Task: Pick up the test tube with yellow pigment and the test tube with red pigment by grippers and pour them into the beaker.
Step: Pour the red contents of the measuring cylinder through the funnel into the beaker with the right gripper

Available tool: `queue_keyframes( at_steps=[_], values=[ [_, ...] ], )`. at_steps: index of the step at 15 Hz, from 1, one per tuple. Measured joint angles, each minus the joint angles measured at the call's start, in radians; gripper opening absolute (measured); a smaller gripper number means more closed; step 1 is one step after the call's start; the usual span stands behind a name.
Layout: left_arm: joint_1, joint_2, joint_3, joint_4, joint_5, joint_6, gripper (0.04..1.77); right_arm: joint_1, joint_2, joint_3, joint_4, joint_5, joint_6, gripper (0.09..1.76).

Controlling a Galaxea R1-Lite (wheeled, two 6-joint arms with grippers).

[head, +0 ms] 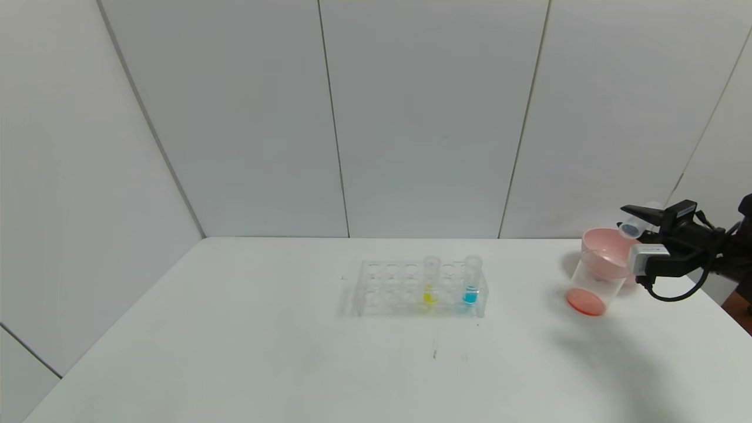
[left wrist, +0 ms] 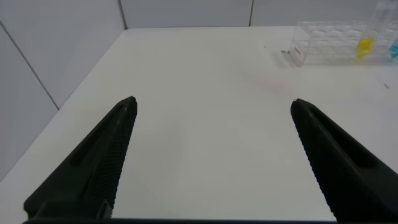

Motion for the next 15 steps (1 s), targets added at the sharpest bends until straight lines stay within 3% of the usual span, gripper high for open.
queue_keyframes(
  at_steps=[2,4,7,12,15],
  values=[
    [0.000,0.000,0.000,0.000,0.000,0.000,1.76,0.000,-0.001,-0.001,0.005,-0.006,0.010,0.56],
    [0.000,0.000,0.000,0.000,0.000,0.000,1.76,0.000,-0.009,-0.011,0.018,-0.021,0.110,0.56],
    [0.000,0.000,0.000,0.000,0.000,0.000,1.76,0.002,-0.037,-0.042,0.078,-0.097,0.425,0.56],
    [0.000,0.000,0.000,0.000,0.000,0.000,1.76,-0.002,-0.086,-0.100,0.124,-0.200,1.107,0.56],
    [0.000,0.000,0.000,0.000,0.000,0.000,1.76,-0.014,-0.094,-0.106,0.128,-0.219,1.378,0.56]
  ],
)
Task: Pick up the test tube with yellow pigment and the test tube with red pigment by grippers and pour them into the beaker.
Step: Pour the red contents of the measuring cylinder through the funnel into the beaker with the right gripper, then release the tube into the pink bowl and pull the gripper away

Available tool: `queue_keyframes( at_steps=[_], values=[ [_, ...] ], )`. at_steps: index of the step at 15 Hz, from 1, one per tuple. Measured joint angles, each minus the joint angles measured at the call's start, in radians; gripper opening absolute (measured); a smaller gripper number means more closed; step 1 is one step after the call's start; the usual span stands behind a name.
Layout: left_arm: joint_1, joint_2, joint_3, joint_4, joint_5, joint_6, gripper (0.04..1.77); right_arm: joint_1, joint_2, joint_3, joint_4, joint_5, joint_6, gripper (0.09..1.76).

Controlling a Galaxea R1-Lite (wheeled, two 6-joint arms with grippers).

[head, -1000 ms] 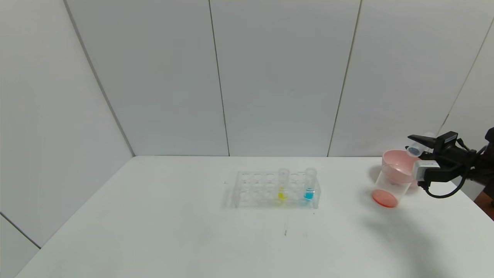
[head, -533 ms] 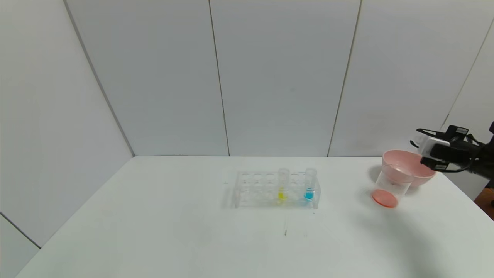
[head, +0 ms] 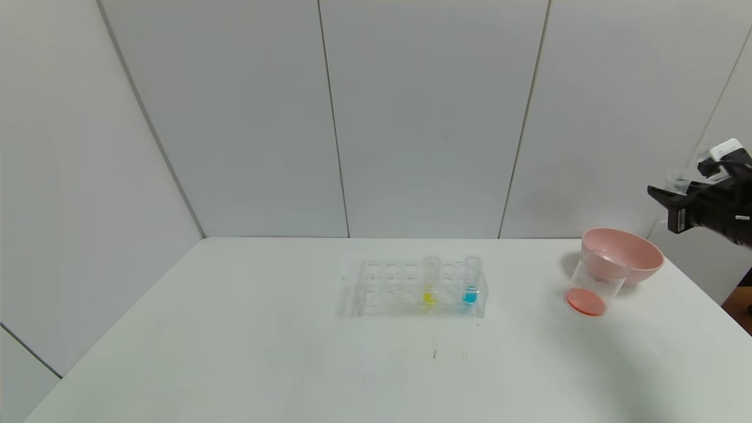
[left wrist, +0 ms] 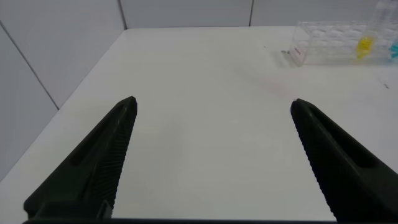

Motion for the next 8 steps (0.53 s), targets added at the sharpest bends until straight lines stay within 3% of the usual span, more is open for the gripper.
queue_keyframes(
  at_steps=[4,8],
  values=[
    [0.000,0.000,0.000,0.000,0.000,0.000,1.76,-0.005,0.019,0.001,-0.007,-0.075,0.213,0.56],
    [0.000,0.000,0.000,0.000,0.000,0.000,1.76,-0.004,0.058,-0.002,-0.014,-0.088,0.252,0.56]
  ],
)
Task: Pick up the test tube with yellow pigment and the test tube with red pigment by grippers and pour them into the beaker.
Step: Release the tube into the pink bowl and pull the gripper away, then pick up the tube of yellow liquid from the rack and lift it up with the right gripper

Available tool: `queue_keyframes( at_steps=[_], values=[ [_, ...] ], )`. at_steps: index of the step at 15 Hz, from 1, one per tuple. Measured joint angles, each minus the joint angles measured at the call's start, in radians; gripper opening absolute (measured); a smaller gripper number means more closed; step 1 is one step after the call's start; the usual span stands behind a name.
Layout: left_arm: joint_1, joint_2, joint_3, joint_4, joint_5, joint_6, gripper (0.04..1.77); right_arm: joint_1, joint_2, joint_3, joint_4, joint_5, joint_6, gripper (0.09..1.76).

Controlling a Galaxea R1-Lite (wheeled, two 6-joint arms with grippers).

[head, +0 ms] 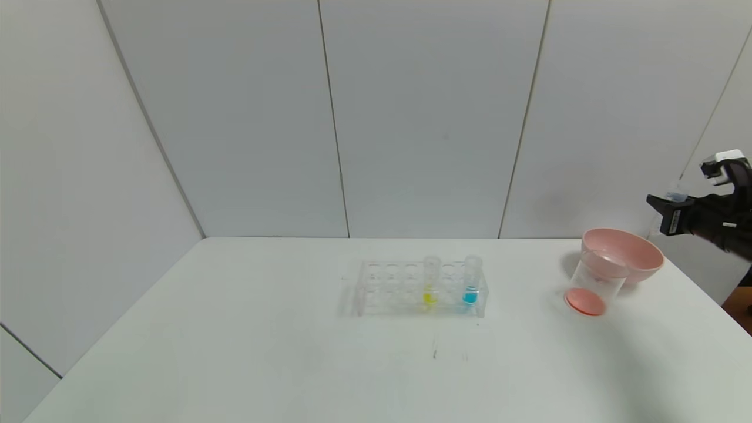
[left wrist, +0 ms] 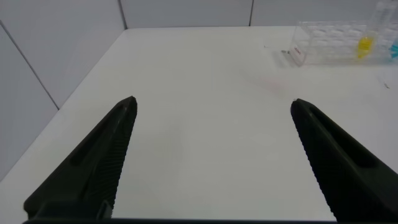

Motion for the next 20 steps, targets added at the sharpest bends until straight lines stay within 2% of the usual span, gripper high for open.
queue_keyframes(
  at_steps=[3,5,7,12,14,17,20],
  values=[
    [0.000,0.000,0.000,0.000,0.000,0.000,1.76,0.008,0.023,0.000,-0.008,0.000,0.004,0.58],
    [0.000,0.000,0.000,0.000,0.000,0.000,1.76,0.015,0.031,0.010,-0.006,0.000,0.003,0.85],
    [0.000,0.000,0.000,0.000,0.000,0.000,1.76,0.019,0.035,0.018,-0.006,0.000,0.001,1.04],
    [0.000,0.000,0.000,0.000,0.000,0.000,1.76,0.022,0.021,0.022,0.008,0.006,-0.008,1.36],
    [0.000,0.000,0.000,0.000,0.000,0.000,1.76,0.031,-0.026,0.032,0.063,0.007,0.000,1.44],
    [0.000,0.000,0.000,0.000,0.000,0.000,1.76,0.044,-0.159,0.073,0.219,0.002,0.022,1.52],
    [0.000,0.000,0.000,0.000,0.000,0.000,1.76,0.094,-0.325,0.134,0.304,-0.003,0.178,1.58]
  ],
)
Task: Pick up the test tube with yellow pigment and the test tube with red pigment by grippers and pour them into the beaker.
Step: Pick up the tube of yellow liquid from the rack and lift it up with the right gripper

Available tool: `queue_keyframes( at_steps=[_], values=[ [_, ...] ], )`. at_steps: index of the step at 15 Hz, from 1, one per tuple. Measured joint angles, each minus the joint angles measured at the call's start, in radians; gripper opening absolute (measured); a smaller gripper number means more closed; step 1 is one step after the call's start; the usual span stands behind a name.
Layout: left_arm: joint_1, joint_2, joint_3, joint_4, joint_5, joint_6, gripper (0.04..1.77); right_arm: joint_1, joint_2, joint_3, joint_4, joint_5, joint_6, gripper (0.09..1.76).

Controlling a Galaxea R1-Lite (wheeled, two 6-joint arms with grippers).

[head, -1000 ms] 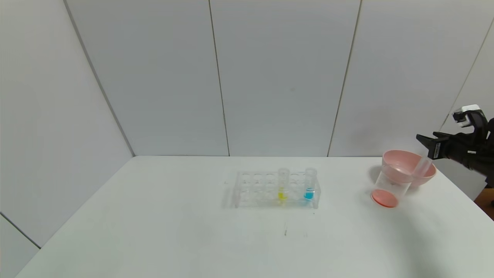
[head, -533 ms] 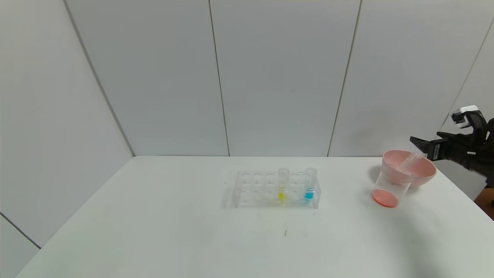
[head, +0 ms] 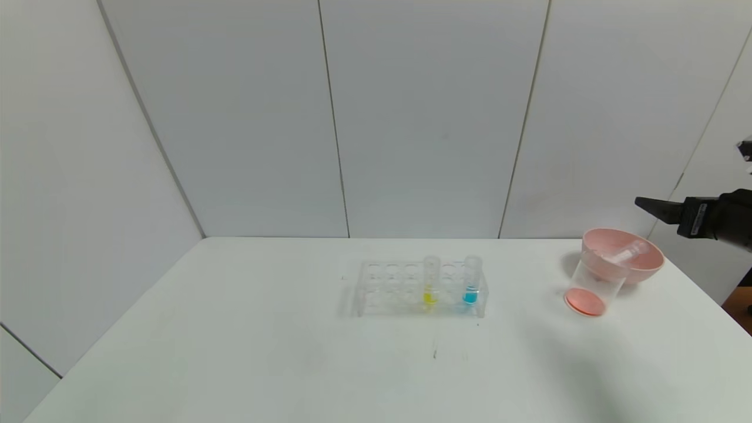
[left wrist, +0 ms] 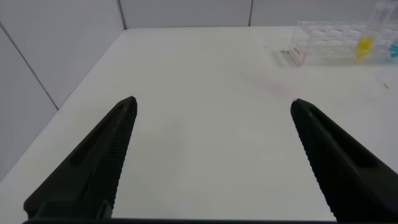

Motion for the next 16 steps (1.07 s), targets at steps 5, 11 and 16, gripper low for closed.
queue_keyframes(
  at_steps=[5,11,16],
  values=[
    [0.000,0.000,0.000,0.000,0.000,0.000,1.76,0.257,-0.235,0.144,0.024,-0.224,0.108,1.64],
    [0.000,0.000,0.000,0.000,0.000,0.000,1.76,0.671,-0.408,0.297,0.091,-0.470,0.122,1.68],
    [0.000,0.000,0.000,0.000,0.000,0.000,1.76,0.928,-0.413,0.389,0.080,-0.533,0.167,1.69]
  ],
)
